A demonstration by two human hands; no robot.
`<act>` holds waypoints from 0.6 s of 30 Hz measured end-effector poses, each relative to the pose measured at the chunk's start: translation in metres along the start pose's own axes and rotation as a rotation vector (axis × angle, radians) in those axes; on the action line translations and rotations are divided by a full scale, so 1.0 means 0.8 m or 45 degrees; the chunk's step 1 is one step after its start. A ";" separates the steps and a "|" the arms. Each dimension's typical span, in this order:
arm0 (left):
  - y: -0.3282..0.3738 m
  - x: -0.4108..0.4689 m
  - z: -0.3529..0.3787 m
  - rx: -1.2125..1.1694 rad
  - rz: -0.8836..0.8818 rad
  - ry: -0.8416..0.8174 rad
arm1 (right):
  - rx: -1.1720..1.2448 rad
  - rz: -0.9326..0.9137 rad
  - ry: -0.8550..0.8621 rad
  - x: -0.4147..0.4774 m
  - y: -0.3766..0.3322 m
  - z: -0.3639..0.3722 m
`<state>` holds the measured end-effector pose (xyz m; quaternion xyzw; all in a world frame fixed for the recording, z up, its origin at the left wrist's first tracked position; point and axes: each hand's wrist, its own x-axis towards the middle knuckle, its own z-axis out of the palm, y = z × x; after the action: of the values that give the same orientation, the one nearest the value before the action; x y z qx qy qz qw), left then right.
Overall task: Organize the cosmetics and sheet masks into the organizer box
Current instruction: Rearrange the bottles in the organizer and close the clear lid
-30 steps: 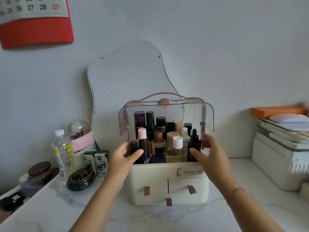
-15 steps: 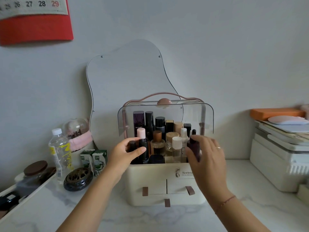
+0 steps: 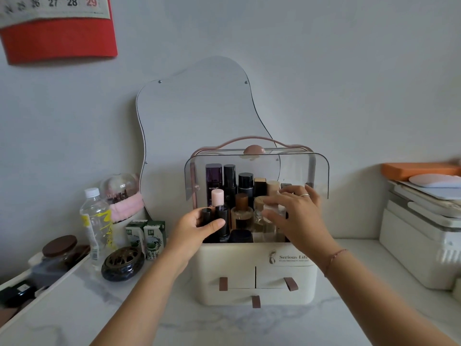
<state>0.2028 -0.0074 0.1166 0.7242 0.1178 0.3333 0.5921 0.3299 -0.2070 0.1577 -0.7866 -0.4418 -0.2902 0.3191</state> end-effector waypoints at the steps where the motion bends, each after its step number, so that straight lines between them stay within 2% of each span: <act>1: 0.000 0.000 0.000 -0.008 -0.001 -0.007 | -0.004 -0.005 -0.004 0.000 -0.001 0.000; 10: -0.003 -0.007 -0.005 -0.074 0.071 0.028 | -0.100 -0.140 0.064 0.020 -0.031 -0.005; 12: -0.004 -0.009 -0.008 -0.098 0.096 0.063 | 0.034 -0.119 -0.070 0.041 -0.043 -0.003; 14: -0.006 -0.010 -0.013 -0.104 0.099 0.095 | 0.169 -0.043 -0.299 0.064 -0.049 0.000; 16: -0.009 -0.011 -0.018 -0.114 0.096 0.105 | 0.104 -0.011 -0.486 0.084 -0.049 0.005; 18: -0.011 -0.012 -0.021 -0.114 0.100 0.087 | -0.005 0.000 -0.575 0.096 -0.049 0.013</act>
<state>0.1867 0.0028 0.1066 0.6892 0.0943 0.3858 0.6060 0.3315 -0.1442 0.2179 -0.8322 -0.5015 -0.1077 0.2104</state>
